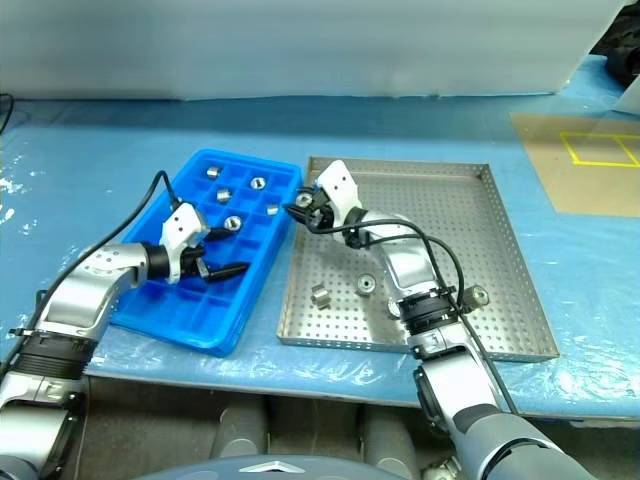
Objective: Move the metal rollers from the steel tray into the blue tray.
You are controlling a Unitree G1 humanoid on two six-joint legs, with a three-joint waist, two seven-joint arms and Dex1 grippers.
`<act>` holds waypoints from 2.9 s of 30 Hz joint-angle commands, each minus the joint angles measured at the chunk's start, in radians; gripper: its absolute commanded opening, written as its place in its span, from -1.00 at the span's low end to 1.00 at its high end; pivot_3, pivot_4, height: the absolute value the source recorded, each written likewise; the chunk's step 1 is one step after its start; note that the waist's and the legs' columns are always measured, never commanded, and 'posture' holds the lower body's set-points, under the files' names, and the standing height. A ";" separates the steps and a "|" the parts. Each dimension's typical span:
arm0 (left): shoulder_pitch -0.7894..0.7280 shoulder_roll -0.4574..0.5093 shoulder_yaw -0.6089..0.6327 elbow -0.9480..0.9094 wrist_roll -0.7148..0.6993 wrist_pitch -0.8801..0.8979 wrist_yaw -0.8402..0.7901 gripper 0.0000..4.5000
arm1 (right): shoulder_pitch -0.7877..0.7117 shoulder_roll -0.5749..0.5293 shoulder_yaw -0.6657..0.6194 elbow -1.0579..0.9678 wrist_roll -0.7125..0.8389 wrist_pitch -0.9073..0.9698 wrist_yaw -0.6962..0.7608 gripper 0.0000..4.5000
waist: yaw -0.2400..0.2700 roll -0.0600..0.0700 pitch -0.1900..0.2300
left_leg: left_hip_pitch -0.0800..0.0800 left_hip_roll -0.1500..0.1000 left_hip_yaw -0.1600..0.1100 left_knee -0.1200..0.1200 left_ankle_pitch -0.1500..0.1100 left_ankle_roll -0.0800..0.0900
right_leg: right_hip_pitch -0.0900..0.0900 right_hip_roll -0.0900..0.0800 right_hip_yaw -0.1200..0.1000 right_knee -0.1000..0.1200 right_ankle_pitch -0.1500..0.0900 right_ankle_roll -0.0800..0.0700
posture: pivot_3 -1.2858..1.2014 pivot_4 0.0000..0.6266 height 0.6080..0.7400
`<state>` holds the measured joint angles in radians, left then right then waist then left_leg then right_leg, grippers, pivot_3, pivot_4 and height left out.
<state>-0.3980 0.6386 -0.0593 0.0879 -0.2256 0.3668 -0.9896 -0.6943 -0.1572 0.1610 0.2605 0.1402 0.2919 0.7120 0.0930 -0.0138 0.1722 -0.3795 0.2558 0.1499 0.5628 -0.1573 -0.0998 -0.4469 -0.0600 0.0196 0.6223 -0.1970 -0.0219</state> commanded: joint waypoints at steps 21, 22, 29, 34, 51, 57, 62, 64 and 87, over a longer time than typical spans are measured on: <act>-0.058 -0.103 -0.099 0.033 0.058 -0.043 -0.031 1.00 | 0.003 0.005 -0.008 -0.066 0.020 -0.002 -0.012 -0.25 | 0.000 0.000 0.000 | 0.003 0.000 0.000 -0.001 0.000 0.001 | 0.005 0.000 0.000 -0.002 0.000 0.000 | -0.04 -0.52 1.00; -0.059 -0.106 -0.099 0.033 0.058 -0.044 -0.028 1.00 | 0.003 0.006 -0.007 -0.066 0.020 -0.002 -0.012 -0.25 | 0.000 0.000 0.000 | 0.003 0.000 0.000 -0.001 0.000 0.001 | 0.005 0.000 0.000 -0.002 0.000 0.000 | -0.04 -0.52 1.00; -0.071 -0.135 -0.106 0.026 0.071 -0.033 -0.011 1.00 | 0.002 0.010 -0.004 -0.060 0.019 -0.005 -0.008 -0.25 | 0.000 0.000 0.000 | 0.003 0.000 0.000 -0.001 -0.001 0.001 | 0.005 0.000 0.000 -0.003 0.000 0.000 | -0.03 -0.52 1.00; -0.065 -0.129 -0.102 0.018 0.076 -0.032 -0.017 1.00 | 0.001 0.013 -0.003 -0.058 0.020 -0.004 -0.006 -0.25 | 0.000 0.000 0.000 | 0.003 0.000 0.000 -0.001 -0.001 0.001 | 0.005 0.000 0.000 -0.004 0.000 0.000 | -0.03 -0.52 1.00; -0.023 0.105 0.115 -0.184 -0.129 0.092 -0.117 1.00 | -0.026 -0.001 0.080 -0.027 0.014 -0.001 0.149 -0.25 | -0.035 0.001 0.001 | 0.004 0.003 0.000 -0.003 -0.001 0.001 | 0.003 0.002 0.000 -0.004 0.000 0.000 | 0.02 -0.52 1.00; 0.050 0.128 0.224 -0.203 -0.155 0.028 -0.078 1.00 | -0.085 0.051 0.116 0.150 -0.025 -0.108 0.170 -0.25 | -0.044 0.001 0.001 | 0.003 0.003 0.000 -0.003 -0.001 0.001 | 0.003 0.002 -0.001 -0.004 0.000 0.000 | 0.07 -0.52 1.00; 0.139 0.141 0.311 -0.239 -0.159 -0.006 -0.025 1.00 | -0.133 0.105 0.121 0.244 -0.035 -0.164 0.182 -0.25 | -0.045 0.001 0.001 | 0.002 0.004 0.000 -0.004 -0.001 0.001 | 0.001 0.002 -0.002 -0.004 -0.001 0.000 | 0.11 -0.52 1.00; 0.170 0.147 0.330 -0.262 -0.169 0.002 -0.016 1.00 | -0.145 0.119 0.122 0.270 -0.037 -0.179 0.194 -0.25 | -0.042 0.001 0.001 | 0.001 0.004 0.000 -0.004 -0.001 0.001 | 0.001 0.002 -0.002 -0.004 -0.001 0.000 | 0.13 -0.52 1.00; 0.186 0.119 0.264 -0.324 -0.218 0.070 0.039 1.00 | -0.126 0.121 0.079 0.281 -0.037 -0.157 0.206 0.89 | 0.001 0.001 0.001 | 0.001 0.004 0.000 -0.003 -0.001 0.001 | 0.000 0.002 -0.002 -0.002 -0.001 0.000 | 0.10 -0.52 1.00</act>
<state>-0.1877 0.7595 0.2050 -0.2169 -0.4212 0.4360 -0.9506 -0.8178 -0.0372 0.2735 0.6054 0.0747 0.1223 0.9289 0.0935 -0.0126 0.1731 -0.3782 0.2599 0.1498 0.5597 -0.1579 -0.0987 -0.4473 -0.0583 0.0179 0.6205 -0.1977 -0.0222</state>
